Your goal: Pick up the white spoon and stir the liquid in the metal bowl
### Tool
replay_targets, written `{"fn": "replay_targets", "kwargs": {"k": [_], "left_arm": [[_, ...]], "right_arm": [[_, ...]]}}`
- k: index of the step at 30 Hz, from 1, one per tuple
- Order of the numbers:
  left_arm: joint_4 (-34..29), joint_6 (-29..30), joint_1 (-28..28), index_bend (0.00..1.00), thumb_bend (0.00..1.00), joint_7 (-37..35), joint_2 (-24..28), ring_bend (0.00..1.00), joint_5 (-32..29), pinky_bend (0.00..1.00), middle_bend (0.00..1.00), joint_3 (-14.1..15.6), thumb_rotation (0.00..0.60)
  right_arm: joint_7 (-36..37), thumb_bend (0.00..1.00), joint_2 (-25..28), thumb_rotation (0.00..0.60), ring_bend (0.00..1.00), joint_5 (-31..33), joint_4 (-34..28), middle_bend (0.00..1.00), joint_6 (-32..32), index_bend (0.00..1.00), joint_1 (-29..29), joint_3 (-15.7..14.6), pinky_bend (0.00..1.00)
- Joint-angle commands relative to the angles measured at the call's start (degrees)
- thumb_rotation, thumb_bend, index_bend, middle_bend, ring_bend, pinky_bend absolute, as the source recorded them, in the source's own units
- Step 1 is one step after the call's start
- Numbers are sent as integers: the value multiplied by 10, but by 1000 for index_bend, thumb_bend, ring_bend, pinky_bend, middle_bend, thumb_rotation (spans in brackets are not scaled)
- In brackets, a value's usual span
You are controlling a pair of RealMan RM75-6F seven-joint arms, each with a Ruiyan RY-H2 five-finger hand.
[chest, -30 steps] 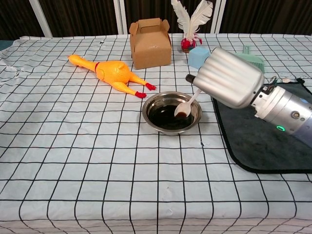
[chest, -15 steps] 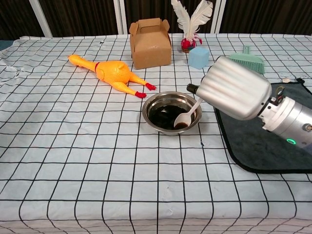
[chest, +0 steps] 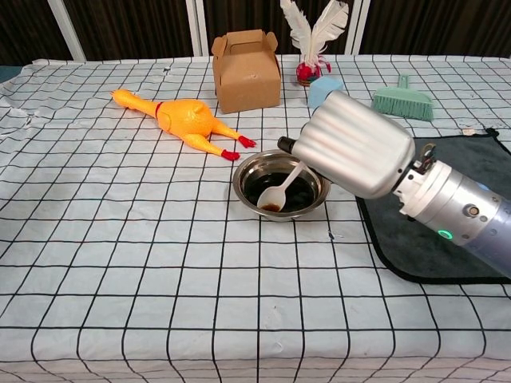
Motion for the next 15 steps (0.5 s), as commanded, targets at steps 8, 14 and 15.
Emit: {"fn": "replay_targets", "kwargs": {"k": [8, 14, 15], "left_arm": [[0, -2, -1, 155, 211, 2, 0, 0, -3, 0, 33, -1, 600], [-1, -1, 0, 155, 211, 2, 0, 0, -2, 0, 32, -1, 600], [-1, 0, 1, 155, 211, 2, 0, 0, -1, 0, 32, -1, 600]], "right_arm": [[19, 372, -27, 600, 1000, 15, 40, 908, -20, 721, 20, 18, 988], [24, 371, -37, 600, 1000, 22, 64, 908, -27, 721, 25, 22, 989], [25, 371, -38, 600, 1000, 24, 69, 908, -27, 721, 25, 24, 989]]}}
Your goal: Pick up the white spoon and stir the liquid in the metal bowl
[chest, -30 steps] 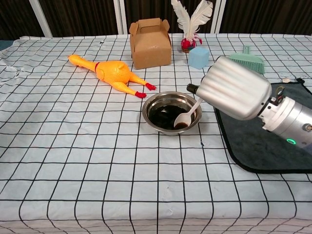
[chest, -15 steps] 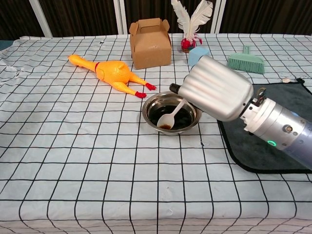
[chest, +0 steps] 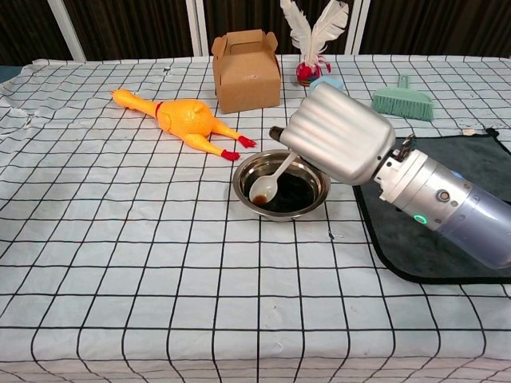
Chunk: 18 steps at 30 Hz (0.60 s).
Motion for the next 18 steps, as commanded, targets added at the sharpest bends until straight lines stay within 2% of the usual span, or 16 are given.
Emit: {"fn": "replay_targets", "kwargs": {"k": [1, 7, 18], "left_arm": [[0, 3, 1, 155, 211, 0, 0, 0, 0, 0, 32, -1, 600], [0, 0, 0, 155, 211, 1, 0, 0, 0, 0, 33, 0, 600], [0, 7, 3, 155, 211, -1, 1, 0, -2, 0, 33, -3, 600]], "right_arm": [[4, 371, -4, 600, 1000, 5, 14, 908, -2, 722, 2, 4, 989], [14, 372, -5, 600, 1000, 17, 35, 908, -6, 724, 4, 9, 988], [17, 372, 20, 600, 1000, 7, 38, 908, 12, 729, -10, -15, 992]]}}
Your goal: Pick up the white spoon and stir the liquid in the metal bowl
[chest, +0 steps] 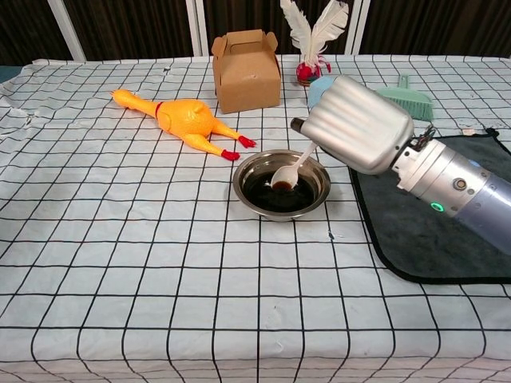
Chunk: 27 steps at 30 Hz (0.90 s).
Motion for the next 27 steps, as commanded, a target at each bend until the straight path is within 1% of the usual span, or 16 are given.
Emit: {"fn": "replay_targets", "kwargs": {"k": [1, 8, 11, 13, 16, 22, 27], "left_arm": [[0, 1, 0, 155, 211, 0, 0, 0, 0, 0, 32, 0, 600], [-1, -1, 0, 155, 212, 0, 1, 0, 1, 0, 32, 1, 600], [-1, 1, 1, 155, 212, 0, 1, 0, 1, 0, 32, 1, 600], [-2, 2, 2, 155, 212, -1, 1, 0, 1, 0, 32, 0, 600], [-2, 2, 2, 155, 211, -2, 1, 0, 2, 0, 32, 1, 600], [-2, 4, 3, 155, 211, -4, 2, 0, 3, 0, 32, 1, 600], [0, 6, 3, 155, 211, -9, 3, 0, 2, 0, 32, -1, 600]], "right_arm": [[-1, 372, 10, 600, 1000, -2, -7, 908, 6, 729, -5, -5, 992], [-11, 371, 32, 600, 1000, -9, -36, 908, 19, 729, -19, -18, 993], [-14, 371, 42, 600, 1000, -13, -61, 908, 27, 732, -30, -26, 993], [-20, 371, 50, 600, 1000, -24, -81, 908, 39, 735, -36, -36, 993], [-29, 371, 59, 600, 1000, -32, -111, 908, 43, 735, -39, -42, 992], [-45, 371, 67, 600, 1000, -44, -151, 909, 45, 735, -36, -42, 993], [-56, 372, 60, 600, 1000, -43, -169, 908, 33, 735, -29, -29, 993]]}}
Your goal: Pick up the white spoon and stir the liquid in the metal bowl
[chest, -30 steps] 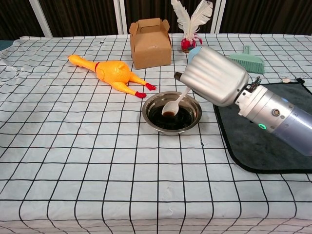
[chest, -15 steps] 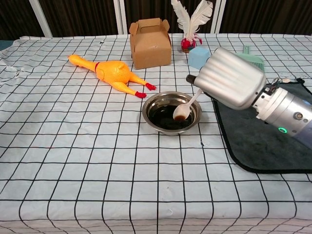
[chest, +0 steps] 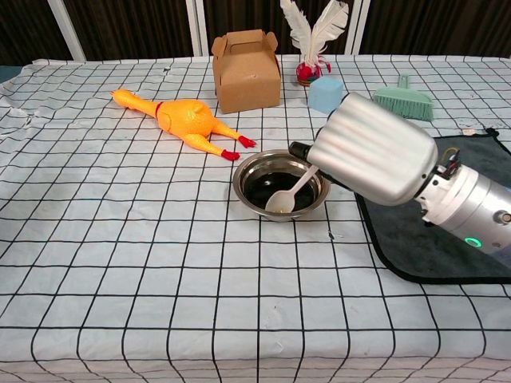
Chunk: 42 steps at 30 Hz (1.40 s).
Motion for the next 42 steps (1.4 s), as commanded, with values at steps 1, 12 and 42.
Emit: {"fn": "replay_targets", "kwargs": {"k": [1, 12, 42], "left_arm": [[0, 1, 0, 155, 212, -1, 0, 0, 0, 0, 32, 0, 600], [2, 4, 1, 155, 211, -6, 2, 0, 1, 0, 32, -1, 600], [1, 1, 1, 155, 211, 0, 0, 0, 3, 0, 32, 0, 600]], "right_arm": [[-6, 372, -9, 600, 1000, 2, -5, 908, -7, 735, 7, 10, 993], [3, 371, -52, 600, 1000, 21, 43, 908, -37, 736, 35, 48, 994], [36, 372, -55, 600, 1000, 38, 137, 909, -19, 747, 23, 36, 997]]}}
